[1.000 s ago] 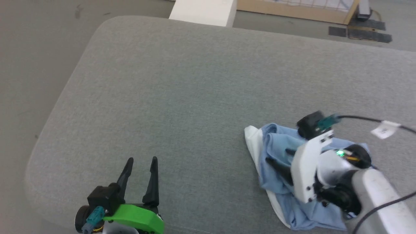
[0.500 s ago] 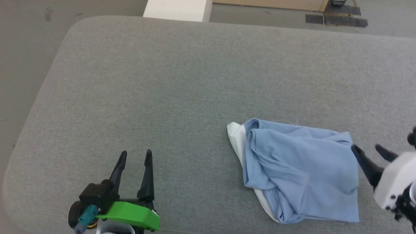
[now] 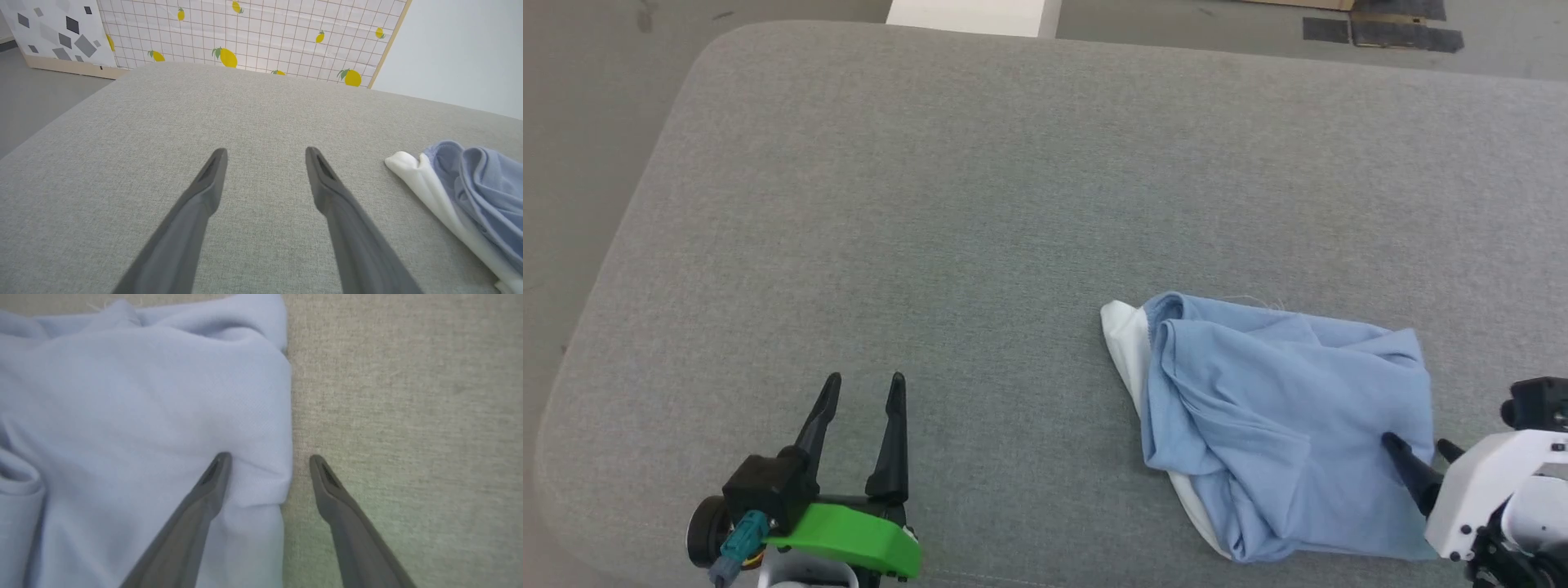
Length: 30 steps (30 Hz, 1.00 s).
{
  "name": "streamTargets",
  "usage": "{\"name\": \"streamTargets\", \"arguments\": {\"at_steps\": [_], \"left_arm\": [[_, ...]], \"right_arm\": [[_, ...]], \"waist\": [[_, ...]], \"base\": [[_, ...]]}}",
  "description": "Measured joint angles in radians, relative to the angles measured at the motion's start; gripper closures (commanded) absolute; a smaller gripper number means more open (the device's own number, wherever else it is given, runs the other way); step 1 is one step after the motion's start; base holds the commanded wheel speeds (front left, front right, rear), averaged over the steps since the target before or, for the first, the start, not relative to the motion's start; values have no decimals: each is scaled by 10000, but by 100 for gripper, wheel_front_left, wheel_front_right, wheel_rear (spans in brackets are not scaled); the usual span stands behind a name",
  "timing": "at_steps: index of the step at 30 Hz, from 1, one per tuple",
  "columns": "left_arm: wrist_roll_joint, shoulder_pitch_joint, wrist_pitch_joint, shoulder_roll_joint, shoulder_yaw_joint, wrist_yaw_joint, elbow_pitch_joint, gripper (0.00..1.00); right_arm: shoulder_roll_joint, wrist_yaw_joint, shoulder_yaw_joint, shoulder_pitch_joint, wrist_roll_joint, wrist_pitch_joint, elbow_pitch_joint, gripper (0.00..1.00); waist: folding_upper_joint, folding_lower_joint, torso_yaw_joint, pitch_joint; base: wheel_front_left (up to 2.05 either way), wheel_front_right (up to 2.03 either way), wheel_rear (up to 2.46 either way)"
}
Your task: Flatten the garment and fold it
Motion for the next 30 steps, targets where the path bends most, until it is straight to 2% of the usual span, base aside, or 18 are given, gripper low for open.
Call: {"name": "streamTargets", "arguments": {"at_steps": [3, 4, 5, 6, 10, 16, 22, 30], "left_arm": [[0, 0, 61, 58, -50, 0, -67, 0], [2, 1, 88, 75, -63, 2, -84, 0], [2, 1, 92, 90, -81, 10, -113, 0], [2, 1, 102, 102, -102, 10, -138, 0], [4, 11, 128, 125, -219, 10, -278, 0], [6, 27, 94, 130, -251, 42, -512, 0], [82, -1, 69, 151, -274, 90, -589, 0], [347, -419, -105, 161, -132, 286, -963, 0]], "right_arm": [[23, 0, 12, -233, -2, -59, 612, 0], [17, 0, 12, -292, -4, -59, 757, 51], [29, 0, -10, -367, 4, -77, 915, 63], [38, 0, -38, -442, 8, -109, 1045, 100], [4, 2, 102, -531, 73, -186, 1225, 100], [-330, 2, 297, -509, 81, -362, 602, 100], [-1089, 2, 359, -961, -92, -268, 75, 100], [-2034, 2, 683, -2510, -132, -165, 207, 100]], "waist": [[0, 0, 84, -26], [0, 0, 105, -37], [0, 0, 125, -55], [0, 0, 143, -79], [0, 0, 160, -255], [0, 0, -112, -380], [0, 0, -638, -352], [0, 0, -1493, -44]], "base": [[0, 0, 0], [0, 0, 0], [0, 0, 0], [0, 0, 0], [0, 0, 0], [0, 0, 0], [0, 0, 0], [0, 0, 0]]}}
